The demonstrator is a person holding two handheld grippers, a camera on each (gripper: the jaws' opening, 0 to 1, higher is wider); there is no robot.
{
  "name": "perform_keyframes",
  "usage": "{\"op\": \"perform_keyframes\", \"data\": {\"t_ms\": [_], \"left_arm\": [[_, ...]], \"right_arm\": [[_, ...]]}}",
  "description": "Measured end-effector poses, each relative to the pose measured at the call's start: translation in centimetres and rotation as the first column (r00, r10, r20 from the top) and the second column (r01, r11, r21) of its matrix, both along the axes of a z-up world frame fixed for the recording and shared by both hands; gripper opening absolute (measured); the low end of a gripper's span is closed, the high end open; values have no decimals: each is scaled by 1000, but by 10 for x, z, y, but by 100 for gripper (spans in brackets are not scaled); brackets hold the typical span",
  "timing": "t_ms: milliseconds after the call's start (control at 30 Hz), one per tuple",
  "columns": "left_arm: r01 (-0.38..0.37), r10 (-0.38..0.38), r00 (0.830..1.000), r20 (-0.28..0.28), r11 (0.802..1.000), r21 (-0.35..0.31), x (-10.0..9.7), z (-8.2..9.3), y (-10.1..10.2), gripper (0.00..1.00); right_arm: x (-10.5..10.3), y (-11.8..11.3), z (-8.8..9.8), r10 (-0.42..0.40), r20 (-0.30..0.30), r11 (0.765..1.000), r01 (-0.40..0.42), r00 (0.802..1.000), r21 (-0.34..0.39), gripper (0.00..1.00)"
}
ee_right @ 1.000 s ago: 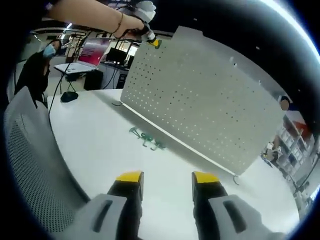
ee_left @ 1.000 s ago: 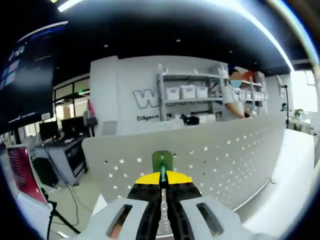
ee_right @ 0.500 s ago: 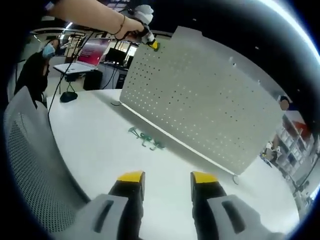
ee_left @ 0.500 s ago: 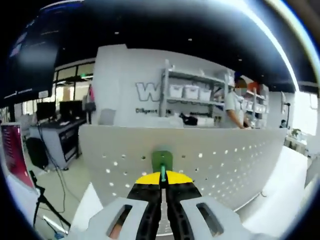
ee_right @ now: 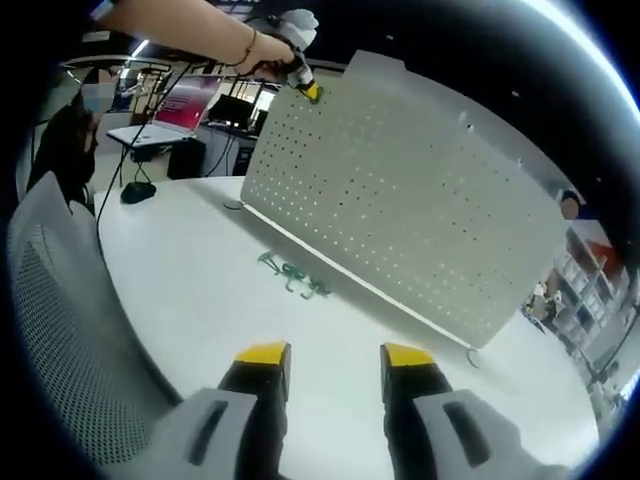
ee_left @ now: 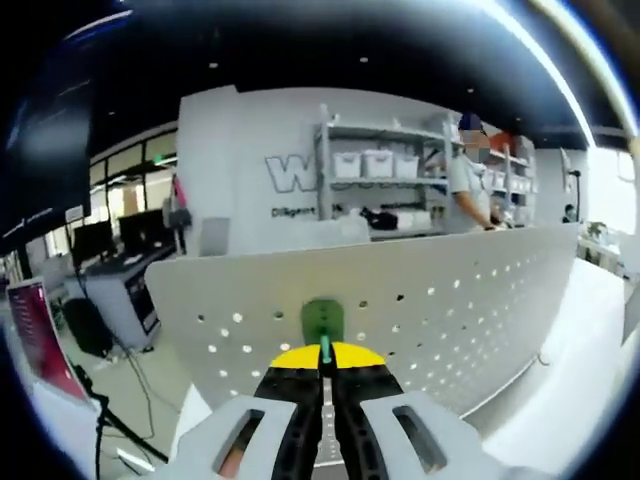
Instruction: Insert the hook assembly into the mounting plate slot until the hook locks in place.
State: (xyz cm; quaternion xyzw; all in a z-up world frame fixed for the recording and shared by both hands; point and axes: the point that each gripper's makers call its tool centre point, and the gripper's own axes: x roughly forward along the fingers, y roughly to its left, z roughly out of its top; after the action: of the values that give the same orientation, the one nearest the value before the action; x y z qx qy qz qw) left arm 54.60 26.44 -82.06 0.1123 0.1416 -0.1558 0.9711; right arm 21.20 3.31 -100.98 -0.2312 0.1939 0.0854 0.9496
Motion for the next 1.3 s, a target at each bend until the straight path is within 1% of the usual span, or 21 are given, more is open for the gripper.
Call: {"op": "perform_keyframes", "data": {"t_ms": [33,67,100,200,233,267,300,333,367,433,500,533,600,667,733,833,867,933,1000,1233,1300], "left_arm": [[14,-13,1000,-19,1000,14,2,-1,-1,1],[9,-9,999,-35,1000,-17,4,-1,-1,1],[4,-6,998,-70,999,-38,4,-2,0,1],[11,-10,997,-70,1000,12,7,-1,-1,1],[-8,4,998,-60,997,-74,3,1,-3,1],[-21,11,998,-59,986,-168,2,2,-2,1],[-51,34,997,-71,965,-257,0,-1,2,1],[-28,25,1000,-17,973,-231,0,2,0,1],[-38,41,999,7,981,-192,-1,2,3,1],[-33,36,999,31,997,-69,1,2,0,1],[-39,38,999,-13,993,-114,4,2,-1,1],[-40,34,998,-44,985,-168,4,1,-3,1],[-26,19,998,-54,991,-131,7,2,-2,1],[3,-10,996,-89,997,-75,6,0,-3,1],[-1,-10,995,-97,994,-113,6,-1,-4,2],[-8,-31,988,-153,969,-248,0,-6,-5,3],[6,-43,989,-141,967,-255,-1,-6,-5,3],[11,-41,991,-128,973,-228,-1,-7,-5,4],[28,-44,994,-104,988,-150,3,-7,-3,4],[8,-31,992,-120,982,-190,3,-6,1,11],[4,-27,993,-117,981,-193,3,-5,2,15]], "right_arm": [[0,0,0,1,-2,1000,-1,1000,-1,32],[0,0,0,2,-2,1000,-2,1000,0,32],[0,1,-1,4,-2,1000,-4,1000,1,32],[0,1,-2,5,-11,1000,-5,1000,1,32],[0,1,-2,4,-12,1000,-4,1000,1,32],[0,1,-3,3,-13,1000,-3,1000,1,32],[-1,0,-3,0,-15,1000,0,1000,1,32],[-1,0,-3,0,-15,1000,0,1000,1,32],[-1,0,-3,0,-16,1000,0,1000,0,32],[-1,0,-3,-1,-16,1000,1,1000,-2,32],[-1,0,-3,-2,-15,1000,2,1000,-1,32],[-1,-1,-2,-4,-13,1000,4,1000,-1,32],[-1,-1,-2,-5,-11,1000,5,1000,0,32],[-1,-1,-2,-3,-11,1000,3,1000,-1,32],[-1,-1,-2,-4,-11,1000,4,1000,-3,32],[-1,-1,-2,-5,-10,1000,5,1000,-3,32],[-1,-1,-2,-6,-10,1000,6,1000,-4,32],[-1,-1,-2,-6,-9,1000,6,1000,-6,32],[-1,-1,-2,-4,-11,1000,4,1000,-7,32],[-1,-1,-2,-4,-13,1000,4,1000,-11,33],[-1,-1,-2,-3,-14,1000,3,1000,-12,33]]}}
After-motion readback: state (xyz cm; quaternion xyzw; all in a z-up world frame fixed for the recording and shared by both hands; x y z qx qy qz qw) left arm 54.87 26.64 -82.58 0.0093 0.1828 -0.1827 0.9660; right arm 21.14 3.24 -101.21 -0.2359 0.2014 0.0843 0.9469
